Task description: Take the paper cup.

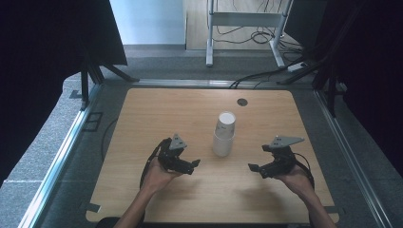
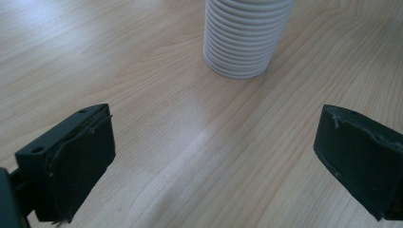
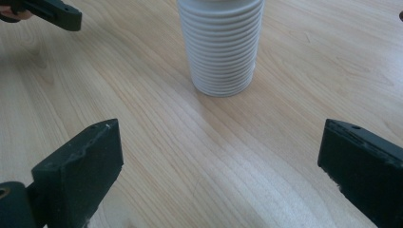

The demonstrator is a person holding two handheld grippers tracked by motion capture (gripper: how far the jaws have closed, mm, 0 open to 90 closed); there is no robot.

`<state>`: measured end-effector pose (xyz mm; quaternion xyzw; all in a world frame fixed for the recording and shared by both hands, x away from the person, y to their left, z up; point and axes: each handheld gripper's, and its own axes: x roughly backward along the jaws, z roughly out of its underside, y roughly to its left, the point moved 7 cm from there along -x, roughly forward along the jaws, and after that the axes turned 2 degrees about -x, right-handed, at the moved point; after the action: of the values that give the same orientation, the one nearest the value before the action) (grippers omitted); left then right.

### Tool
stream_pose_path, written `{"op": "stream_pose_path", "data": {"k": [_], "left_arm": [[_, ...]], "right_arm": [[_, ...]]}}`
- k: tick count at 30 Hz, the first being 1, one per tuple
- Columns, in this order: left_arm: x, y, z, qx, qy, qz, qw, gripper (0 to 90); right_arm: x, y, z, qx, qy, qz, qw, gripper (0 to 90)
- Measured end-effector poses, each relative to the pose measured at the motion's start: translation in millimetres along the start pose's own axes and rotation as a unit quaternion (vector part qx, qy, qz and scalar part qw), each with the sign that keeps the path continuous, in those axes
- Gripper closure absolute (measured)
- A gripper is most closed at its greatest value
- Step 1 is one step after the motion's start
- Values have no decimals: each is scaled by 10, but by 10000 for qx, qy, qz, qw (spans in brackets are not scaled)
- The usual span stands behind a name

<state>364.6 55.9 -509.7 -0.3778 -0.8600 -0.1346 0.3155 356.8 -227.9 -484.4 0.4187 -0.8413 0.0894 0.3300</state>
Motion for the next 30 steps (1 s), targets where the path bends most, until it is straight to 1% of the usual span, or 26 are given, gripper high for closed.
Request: {"op": "stream_pose_path", "data": {"k": [1,3,5,6,7,8,13,15,17,18,25,27,28,29,30], "left_arm": [[-14,2,-23,-18,-9,-3,10000,0],[-33,4,-63,7,-44,27,10000,0],[-58,3,-113,2,-65,75,10000,0],[-80,-3,-144,-64,-50,67,9999,0],[-80,-3,-144,-64,-50,67,9999,2],[-109,-19,-173,-141,-26,62,9999,3],[-170,-50,-226,-215,-20,106,9997,10],[-196,-61,-247,-241,-23,127,9996,17],[-223,-69,-275,-274,-46,140,9995,19],[-247,-76,-305,-309,-71,155,9994,20],[-318,-97,-379,-349,-136,213,9991,29],[-348,-111,-405,-318,-186,251,9990,35],[-355,-110,-411,-352,-182,259,9989,35],[-378,-114,-434,-359,-210,282,9987,40],[-378,-114,-434,-359,-210,282,9987,43]], "right_arm": [[-1,-2,-14,14,-1,-12,10000,10],[-6,-3,-56,11,6,-78,10000,10],[-9,-4,-69,2,19,-81,10000,10],[-14,-8,-95,21,35,-87,10000,10],[-14,-8,-95,21,35,-87,10000,10],[-17,-14,-123,32,26,-95,9999,10],[-22,-25,-177,32,9,-138,9999,10],[-30,-29,-215,25,21,-198,9998,10],[-34,-32,-227,42,42,-194,9998,10],[-45,-33,-259,87,44,-182,9998,12],[-68,-24,-358,131,-55,-192,9997,37],[-84,-17,-418,120,-164,-241,9995,51],[-84,-17,-418,120,-164,-241,9995,51],[-94,-13,-451,109,-226,-264,9993,55],[-94,-13,-451,109,-226,-264,9993,55]]}}
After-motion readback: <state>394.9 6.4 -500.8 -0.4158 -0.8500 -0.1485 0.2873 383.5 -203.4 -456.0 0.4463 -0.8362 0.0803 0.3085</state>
